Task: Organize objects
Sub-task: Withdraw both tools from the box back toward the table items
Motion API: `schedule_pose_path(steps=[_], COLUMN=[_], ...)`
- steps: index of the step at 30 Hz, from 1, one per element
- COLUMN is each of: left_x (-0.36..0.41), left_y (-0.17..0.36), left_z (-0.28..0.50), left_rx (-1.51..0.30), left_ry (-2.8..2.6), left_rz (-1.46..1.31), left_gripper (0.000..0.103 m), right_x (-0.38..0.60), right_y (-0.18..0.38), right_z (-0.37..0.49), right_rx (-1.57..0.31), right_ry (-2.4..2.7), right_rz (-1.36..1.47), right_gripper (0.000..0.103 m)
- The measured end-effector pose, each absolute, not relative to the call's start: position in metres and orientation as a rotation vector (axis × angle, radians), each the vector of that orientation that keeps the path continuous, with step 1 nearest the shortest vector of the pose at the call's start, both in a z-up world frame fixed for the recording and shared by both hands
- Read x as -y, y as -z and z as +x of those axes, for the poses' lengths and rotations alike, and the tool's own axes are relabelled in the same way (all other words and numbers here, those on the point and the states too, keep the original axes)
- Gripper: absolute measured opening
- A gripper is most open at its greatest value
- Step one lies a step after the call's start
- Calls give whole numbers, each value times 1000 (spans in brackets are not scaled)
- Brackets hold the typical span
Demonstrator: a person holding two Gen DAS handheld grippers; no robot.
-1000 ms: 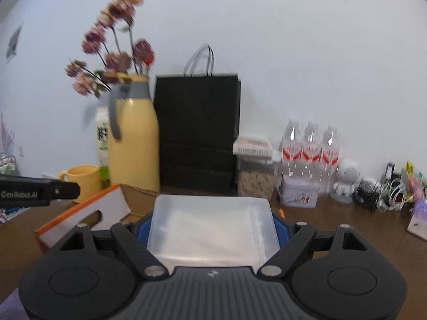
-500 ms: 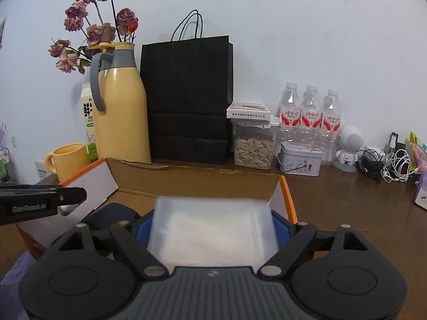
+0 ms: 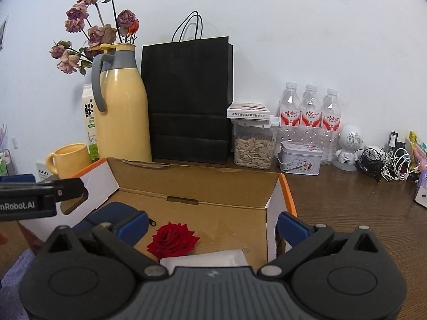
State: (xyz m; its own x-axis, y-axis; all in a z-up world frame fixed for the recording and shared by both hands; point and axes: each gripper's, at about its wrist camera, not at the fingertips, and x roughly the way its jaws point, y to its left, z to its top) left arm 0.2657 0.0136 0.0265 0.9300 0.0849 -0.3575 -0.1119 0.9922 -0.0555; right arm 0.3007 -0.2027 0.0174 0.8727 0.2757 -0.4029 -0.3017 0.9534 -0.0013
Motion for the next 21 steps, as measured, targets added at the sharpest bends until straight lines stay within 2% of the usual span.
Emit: schedule_pose_path(steps=[21], left_x=[-15], left_y=[-51], left_z=[229], left_rx=[-342], left_ry=[-97], left_rz=[-69], left_gripper=[103], right_x=[219], right_y=[-46], right_z=[258], right_rx=[-366], right_ry=[-299], right_rz=[-79], right_gripper=[103])
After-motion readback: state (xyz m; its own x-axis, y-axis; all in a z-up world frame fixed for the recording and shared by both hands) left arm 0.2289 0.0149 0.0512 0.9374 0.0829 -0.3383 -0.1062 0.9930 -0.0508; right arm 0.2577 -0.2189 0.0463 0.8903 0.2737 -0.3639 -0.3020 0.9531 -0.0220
